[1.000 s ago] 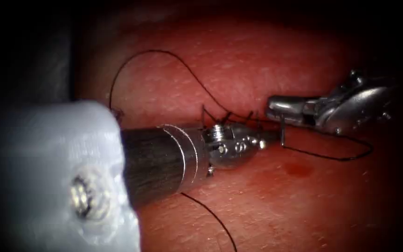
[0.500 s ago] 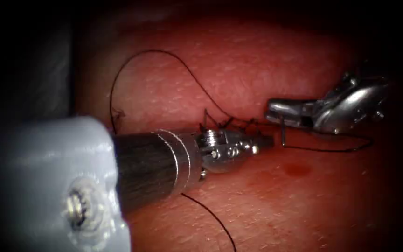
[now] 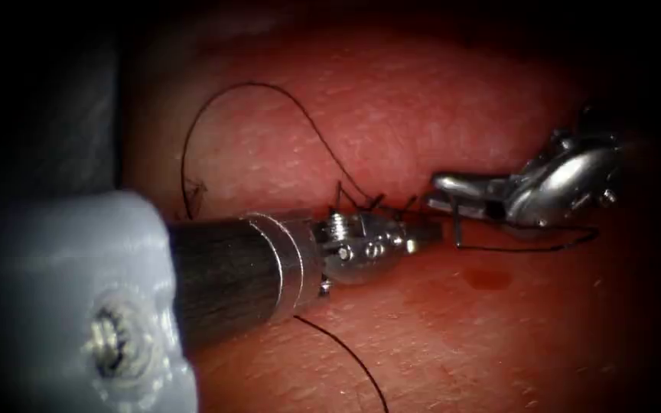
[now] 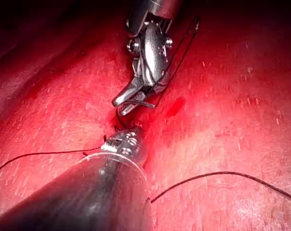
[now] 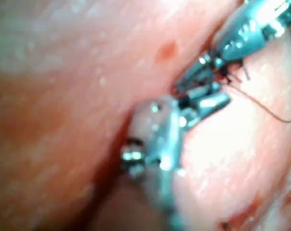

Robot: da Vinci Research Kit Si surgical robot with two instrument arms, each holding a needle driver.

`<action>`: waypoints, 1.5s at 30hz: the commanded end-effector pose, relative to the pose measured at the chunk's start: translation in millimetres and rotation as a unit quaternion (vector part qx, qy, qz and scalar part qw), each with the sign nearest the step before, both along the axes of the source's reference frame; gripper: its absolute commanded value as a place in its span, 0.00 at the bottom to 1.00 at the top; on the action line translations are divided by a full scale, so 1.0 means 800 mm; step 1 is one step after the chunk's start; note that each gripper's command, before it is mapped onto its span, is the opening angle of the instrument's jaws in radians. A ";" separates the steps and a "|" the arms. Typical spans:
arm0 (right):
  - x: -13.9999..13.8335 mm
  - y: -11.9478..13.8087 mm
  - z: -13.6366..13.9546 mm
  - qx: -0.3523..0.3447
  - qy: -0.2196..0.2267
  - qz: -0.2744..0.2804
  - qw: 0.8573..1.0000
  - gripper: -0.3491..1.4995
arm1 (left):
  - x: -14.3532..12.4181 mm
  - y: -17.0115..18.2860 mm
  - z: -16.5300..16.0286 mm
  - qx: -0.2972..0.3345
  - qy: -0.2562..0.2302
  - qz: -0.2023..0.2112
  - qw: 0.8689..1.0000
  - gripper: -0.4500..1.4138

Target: Wound Closure

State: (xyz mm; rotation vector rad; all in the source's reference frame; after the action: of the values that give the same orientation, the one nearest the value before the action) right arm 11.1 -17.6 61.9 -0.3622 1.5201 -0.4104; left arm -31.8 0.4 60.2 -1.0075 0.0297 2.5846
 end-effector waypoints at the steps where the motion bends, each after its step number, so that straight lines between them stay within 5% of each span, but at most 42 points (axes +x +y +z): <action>1: 0.0002 -0.0010 0.0014 0.007 -0.005 0.001 1.000 0.00 | -0.0007 -0.0003 0.0008 0.000 -0.001 0.001 1.000 0.00; 15: -0.0001 -0.0030 0.0030 0.032 -0.027 -0.007 0.999 0.00 | -0.0005 -0.0002 0.0005 0.001 -0.002 0.001 1.000 0.00; 24: -0.0006 -0.0043 0.0010 0.015 -0.008 0.001 1.000 0.00 | 0.0000 0.0001 0.0003 0.003 -0.003 0.002 1.000 0.00; 38: 0.0001 0.0040 -0.0071 -0.005 0.025 0.051 0.998 0.00 | -0.0020 0.0001 -0.0001 0.004 -0.001 -0.003 1.000 0.00; 45: 0.0008 0.0052 -0.0077 -0.003 0.027 0.050 0.998 0.00 | -0.0021 0.0004 0.0003 0.004 -0.001 -0.003 1.000 0.00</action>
State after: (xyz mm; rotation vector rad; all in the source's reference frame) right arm 10.9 -12.7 55.0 -0.4597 1.5439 -0.3298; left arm -32.9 0.9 59.8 -1.0045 0.0245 2.5750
